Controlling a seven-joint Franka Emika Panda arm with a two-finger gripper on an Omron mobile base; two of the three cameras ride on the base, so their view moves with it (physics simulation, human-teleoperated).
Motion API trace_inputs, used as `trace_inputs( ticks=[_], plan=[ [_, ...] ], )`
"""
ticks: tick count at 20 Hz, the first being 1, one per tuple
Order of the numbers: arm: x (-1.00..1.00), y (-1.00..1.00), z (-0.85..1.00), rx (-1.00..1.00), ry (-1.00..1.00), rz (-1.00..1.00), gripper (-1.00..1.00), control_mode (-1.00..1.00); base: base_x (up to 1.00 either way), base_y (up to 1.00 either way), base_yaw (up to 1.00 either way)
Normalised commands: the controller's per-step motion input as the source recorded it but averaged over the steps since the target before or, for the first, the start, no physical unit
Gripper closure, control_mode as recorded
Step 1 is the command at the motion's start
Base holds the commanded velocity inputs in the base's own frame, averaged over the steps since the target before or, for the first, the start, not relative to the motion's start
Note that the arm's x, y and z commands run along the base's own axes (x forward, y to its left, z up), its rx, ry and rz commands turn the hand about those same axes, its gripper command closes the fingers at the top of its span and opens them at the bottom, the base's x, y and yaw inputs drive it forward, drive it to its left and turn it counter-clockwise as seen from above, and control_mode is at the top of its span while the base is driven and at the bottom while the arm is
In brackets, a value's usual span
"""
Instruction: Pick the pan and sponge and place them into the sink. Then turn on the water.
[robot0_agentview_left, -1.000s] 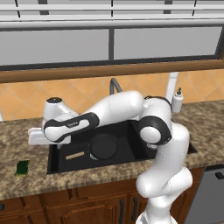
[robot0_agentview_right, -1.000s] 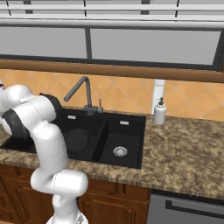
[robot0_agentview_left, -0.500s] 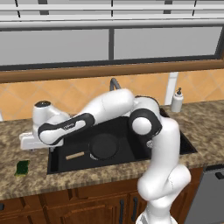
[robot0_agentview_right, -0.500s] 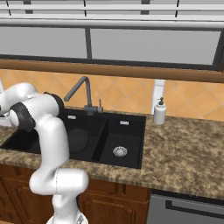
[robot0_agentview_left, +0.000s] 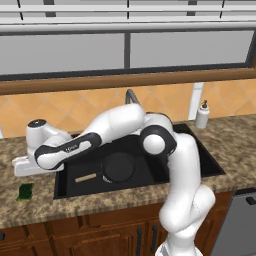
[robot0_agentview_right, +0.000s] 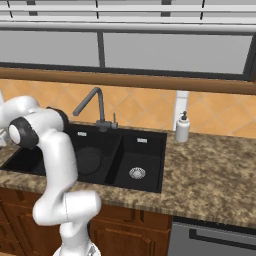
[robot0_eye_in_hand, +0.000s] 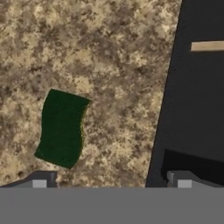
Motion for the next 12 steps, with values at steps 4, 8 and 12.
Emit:
trace_inputs(
  ticks=[4,8,12],
  plan=[
    [-0.06,0.19,-0.19,-0.01,0.0,0.01,-1.0,-1.0,0.0,0.0,0.0],
    [-0.03,0.19,-0.18,-0.01,0.0,0.01,-1.0,-1.0,0.0,0.0,0.0],
    [-0.02,0.19,-0.1,0.0,0.0,0.01,-1.0,-1.0,0.0,0.0,0.0]
  ],
)
